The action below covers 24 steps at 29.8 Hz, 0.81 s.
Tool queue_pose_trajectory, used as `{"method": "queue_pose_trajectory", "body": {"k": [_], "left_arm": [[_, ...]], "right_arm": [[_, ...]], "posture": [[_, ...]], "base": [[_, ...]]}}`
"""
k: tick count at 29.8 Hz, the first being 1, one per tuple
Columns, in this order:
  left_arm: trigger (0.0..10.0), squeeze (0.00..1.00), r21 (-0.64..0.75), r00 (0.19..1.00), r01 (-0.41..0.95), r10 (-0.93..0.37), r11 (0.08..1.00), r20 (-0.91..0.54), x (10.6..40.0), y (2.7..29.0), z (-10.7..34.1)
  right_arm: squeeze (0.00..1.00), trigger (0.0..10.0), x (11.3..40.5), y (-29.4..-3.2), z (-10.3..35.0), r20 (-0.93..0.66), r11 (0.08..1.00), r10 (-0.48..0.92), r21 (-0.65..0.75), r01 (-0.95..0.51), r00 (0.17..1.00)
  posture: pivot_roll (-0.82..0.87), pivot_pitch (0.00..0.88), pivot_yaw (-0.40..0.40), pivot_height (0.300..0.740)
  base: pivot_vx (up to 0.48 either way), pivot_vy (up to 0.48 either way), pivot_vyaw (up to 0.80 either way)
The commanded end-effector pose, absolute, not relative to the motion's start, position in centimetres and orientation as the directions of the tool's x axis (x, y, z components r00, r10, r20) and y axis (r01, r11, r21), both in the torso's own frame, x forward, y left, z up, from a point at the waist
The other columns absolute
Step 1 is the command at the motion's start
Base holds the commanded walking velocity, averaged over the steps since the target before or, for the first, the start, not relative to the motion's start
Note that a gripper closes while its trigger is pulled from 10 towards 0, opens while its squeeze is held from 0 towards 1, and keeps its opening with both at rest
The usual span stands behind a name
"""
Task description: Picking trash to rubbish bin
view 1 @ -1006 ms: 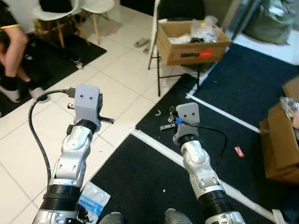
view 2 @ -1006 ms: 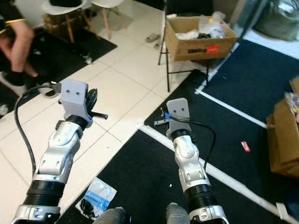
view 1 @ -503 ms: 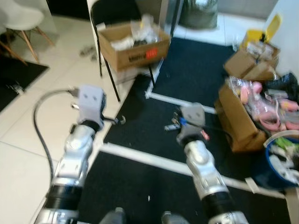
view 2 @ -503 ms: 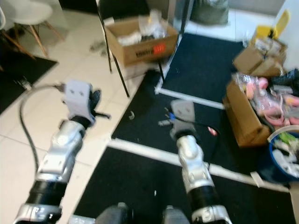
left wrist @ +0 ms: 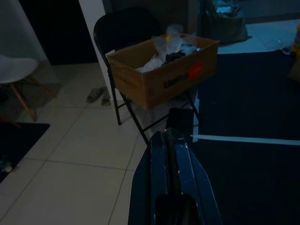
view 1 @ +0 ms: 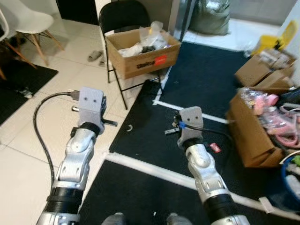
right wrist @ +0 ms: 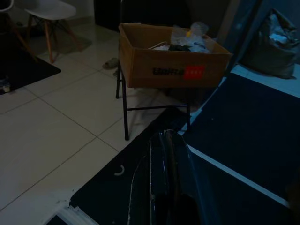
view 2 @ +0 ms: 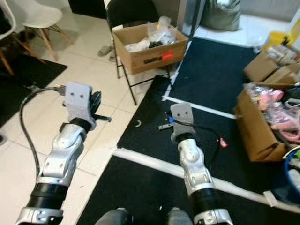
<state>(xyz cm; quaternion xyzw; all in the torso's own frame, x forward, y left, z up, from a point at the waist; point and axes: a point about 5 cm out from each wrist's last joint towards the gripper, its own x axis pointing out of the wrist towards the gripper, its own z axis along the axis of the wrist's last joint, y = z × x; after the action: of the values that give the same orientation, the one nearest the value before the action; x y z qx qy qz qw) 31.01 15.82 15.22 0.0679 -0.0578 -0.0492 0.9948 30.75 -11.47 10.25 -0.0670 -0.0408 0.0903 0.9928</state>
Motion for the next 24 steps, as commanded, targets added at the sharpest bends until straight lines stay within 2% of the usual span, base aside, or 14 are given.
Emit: {"method": "queue_pose_trajectory", "body": {"k": [1,17,24], "left_arm": [[10.0,0.0,0.143,0.99,0.09,-0.104,0.986,0.093,30.83,15.93,14.85],[10.0,0.0,0.149,0.99,0.095,-0.109,0.984,0.09,30.85,15.97,14.85],[10.0,0.0,0.149,0.99,0.095,-0.109,0.984,0.09,30.85,15.98,14.86]], "right_arm": [[0.0,10.0,30.6,-11.89,9.69,0.04,0.976,0.172,-0.144,-0.165,0.984],[0.0,10.0,30.68,-12.18,9.38,0.018,0.98,0.148,-0.139,-0.144,0.989],[0.0,10.0,30.72,-12.43,9.26,0.011,0.983,0.131,-0.128,-0.128,0.991]], "posture": [[0.03,0.071,0.027,0.74],[0.03,0.071,0.029,0.74],[0.03,0.071,0.029,0.74]], "base": [[0.304,0.0,0.0],[0.303,0.0,0.0],[0.304,0.0,-0.79]]}}
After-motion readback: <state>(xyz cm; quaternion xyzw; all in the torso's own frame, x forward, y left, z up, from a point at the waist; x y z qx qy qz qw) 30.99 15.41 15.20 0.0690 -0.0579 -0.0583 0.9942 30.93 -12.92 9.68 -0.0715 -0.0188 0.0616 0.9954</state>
